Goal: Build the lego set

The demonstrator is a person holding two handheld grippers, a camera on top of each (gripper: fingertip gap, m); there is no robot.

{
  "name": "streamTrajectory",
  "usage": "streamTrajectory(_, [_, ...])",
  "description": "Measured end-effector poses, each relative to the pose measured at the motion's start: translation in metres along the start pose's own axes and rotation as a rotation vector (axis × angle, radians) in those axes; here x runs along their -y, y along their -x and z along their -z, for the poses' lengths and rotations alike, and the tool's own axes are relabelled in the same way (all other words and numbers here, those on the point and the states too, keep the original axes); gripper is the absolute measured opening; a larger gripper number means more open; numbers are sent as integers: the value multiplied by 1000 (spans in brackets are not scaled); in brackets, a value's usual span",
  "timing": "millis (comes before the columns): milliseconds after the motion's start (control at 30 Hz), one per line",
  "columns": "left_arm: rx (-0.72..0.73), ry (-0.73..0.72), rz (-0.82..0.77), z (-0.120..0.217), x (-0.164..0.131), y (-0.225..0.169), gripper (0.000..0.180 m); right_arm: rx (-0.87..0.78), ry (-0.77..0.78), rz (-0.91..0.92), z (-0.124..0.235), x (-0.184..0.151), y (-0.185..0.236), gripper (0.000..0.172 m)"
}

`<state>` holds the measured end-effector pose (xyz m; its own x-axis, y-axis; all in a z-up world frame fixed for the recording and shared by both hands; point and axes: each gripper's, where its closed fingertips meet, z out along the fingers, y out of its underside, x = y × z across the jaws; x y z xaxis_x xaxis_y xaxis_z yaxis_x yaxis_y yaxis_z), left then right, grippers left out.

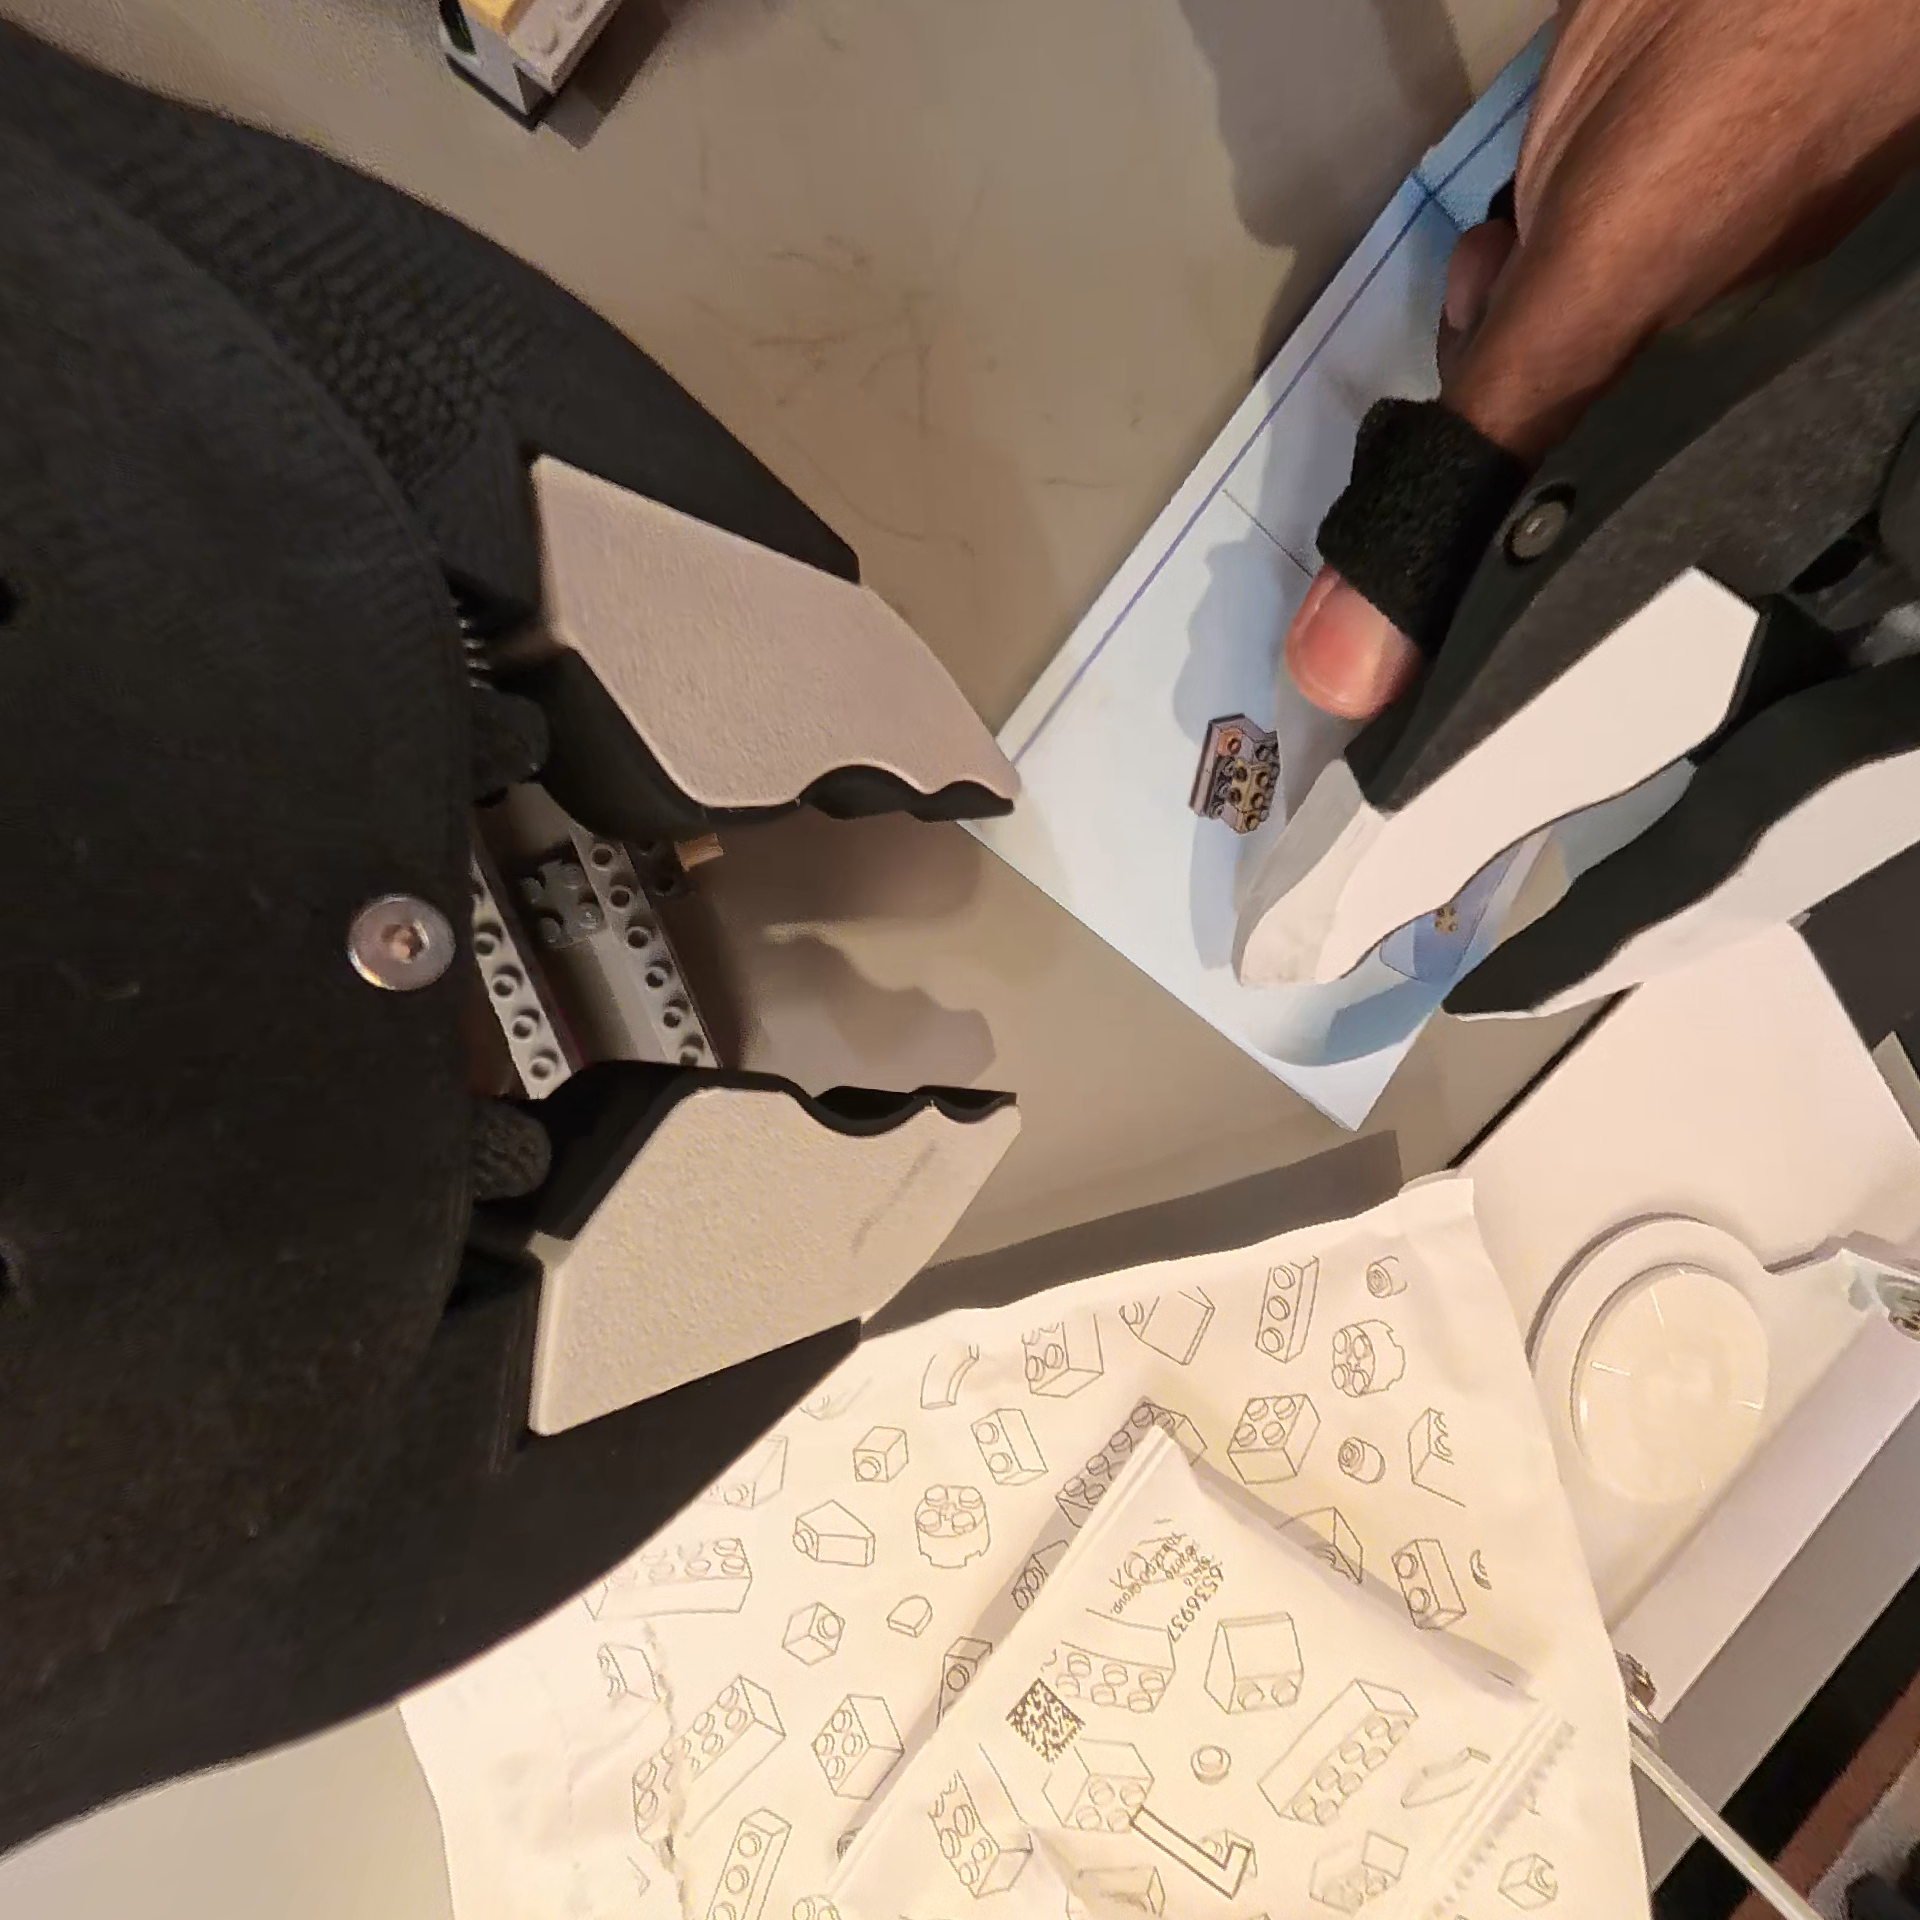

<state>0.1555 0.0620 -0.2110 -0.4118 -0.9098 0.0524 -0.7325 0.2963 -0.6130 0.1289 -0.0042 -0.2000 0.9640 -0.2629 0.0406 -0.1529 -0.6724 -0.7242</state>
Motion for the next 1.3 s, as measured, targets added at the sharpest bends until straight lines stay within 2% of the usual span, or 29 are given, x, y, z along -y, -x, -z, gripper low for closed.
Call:
streamTrajectory(300, [47,-2,-56,8,-1,9,33,-55,-4,57,-8,35,-15,49])
streamTrajectory(600, [60,-27,-73,15,1,14,5,42,99,123,-40,33,-2,45])
streamTrajectory(1000, [41,-97,-32,35,9,22,3,128,92,28,-37,28,10,45])
streamTrajectory(1300, [50,-172,28,54,15,37,4,268,12,-77,-19,26,47,42])
